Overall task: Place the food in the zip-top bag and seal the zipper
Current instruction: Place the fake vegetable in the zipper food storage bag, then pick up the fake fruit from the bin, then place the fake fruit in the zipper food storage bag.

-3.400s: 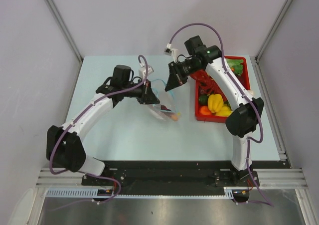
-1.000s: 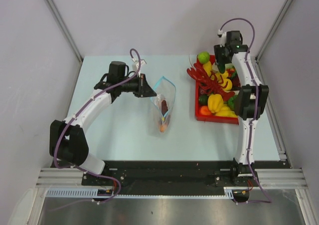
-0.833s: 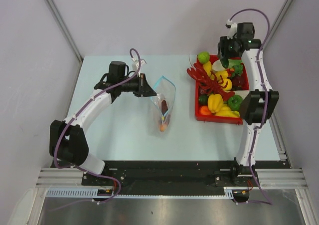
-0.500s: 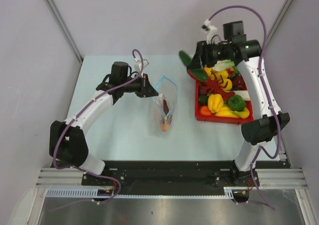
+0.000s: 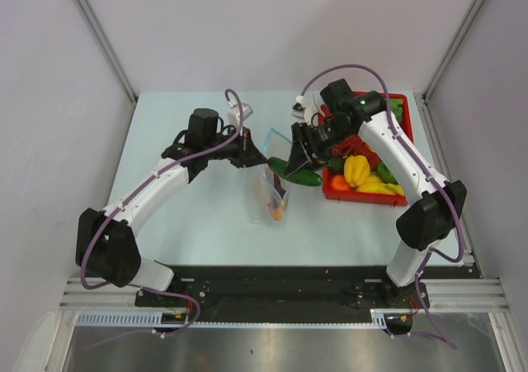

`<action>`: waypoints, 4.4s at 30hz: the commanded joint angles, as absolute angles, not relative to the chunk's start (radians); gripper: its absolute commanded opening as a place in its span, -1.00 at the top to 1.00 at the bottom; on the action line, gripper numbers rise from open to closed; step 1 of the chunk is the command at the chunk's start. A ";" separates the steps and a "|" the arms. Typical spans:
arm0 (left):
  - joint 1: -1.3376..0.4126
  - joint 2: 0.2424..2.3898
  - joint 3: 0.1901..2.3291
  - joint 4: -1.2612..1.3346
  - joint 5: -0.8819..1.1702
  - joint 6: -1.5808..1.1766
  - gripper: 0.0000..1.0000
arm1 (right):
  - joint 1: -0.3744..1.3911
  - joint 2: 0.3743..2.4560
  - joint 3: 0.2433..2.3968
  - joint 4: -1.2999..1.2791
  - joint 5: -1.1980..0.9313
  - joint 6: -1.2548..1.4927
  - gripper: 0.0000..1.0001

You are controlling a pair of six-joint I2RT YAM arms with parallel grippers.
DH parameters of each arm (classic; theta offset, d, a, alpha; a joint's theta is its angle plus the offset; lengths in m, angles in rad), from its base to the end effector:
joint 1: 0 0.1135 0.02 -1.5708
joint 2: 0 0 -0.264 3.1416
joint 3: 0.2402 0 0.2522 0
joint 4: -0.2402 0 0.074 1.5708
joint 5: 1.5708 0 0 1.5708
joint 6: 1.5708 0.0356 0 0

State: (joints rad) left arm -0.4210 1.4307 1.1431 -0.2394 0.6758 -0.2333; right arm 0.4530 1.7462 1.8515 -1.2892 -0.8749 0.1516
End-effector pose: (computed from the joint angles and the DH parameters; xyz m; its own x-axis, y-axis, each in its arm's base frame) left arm 0.2857 -0.1523 0.3118 -0.6344 0.0864 -0.7682 0.6842 0.5253 -0.5059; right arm 0.2937 0.1733 0.3692 -0.9048 -0.3327 -0.2657 -0.4090 0.5057 0.7596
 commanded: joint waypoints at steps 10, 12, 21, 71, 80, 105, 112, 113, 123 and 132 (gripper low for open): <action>-0.436 1.370 1.129 -0.184 0.655 -0.195 1.00 | 0.453 1.856 1.979 -1.276 -0.761 0.305 0.69; -0.436 1.365 1.126 -0.181 0.655 -0.195 1.00 | 0.437 1.861 1.968 -1.278 -0.759 0.310 0.77; -0.436 1.368 1.126 -0.183 0.667 -0.198 1.00 | 0.439 1.914 2.132 -1.272 -0.755 0.285 -0.99; -0.383 1.522 1.272 -0.318 0.661 -0.169 1.00 | 0.089 2.542 2.395 -0.377 -0.139 -0.043 -0.99; -0.382 1.526 1.279 -0.322 0.653 -0.161 1.00 | 0.075 2.528 2.393 -0.382 -0.190 -0.025 -0.32; -0.382 1.502 1.258 -0.218 0.722 -0.241 1.00 | 0.424 1.608 1.726 -0.603 -0.543 -0.224 0.86; -0.382 1.480 1.224 -0.189 0.729 -0.255 1.00 | 0.544 1.627 1.641 -0.611 -0.457 -0.219 0.83; -0.382 1.476 1.220 -0.187 0.729 -0.255 1.00 | 0.552 1.637 1.640 -0.611 -0.446 -0.221 0.81; -0.382 1.456 1.206 -0.195 0.721 -0.244 1.00 | 0.549 1.698 1.756 -0.655 -0.442 -0.166 -1.00; -0.382 1.468 1.206 -0.190 0.738 -0.245 1.00 | 0.280 1.696 1.828 -0.701 -0.449 -0.110 -1.00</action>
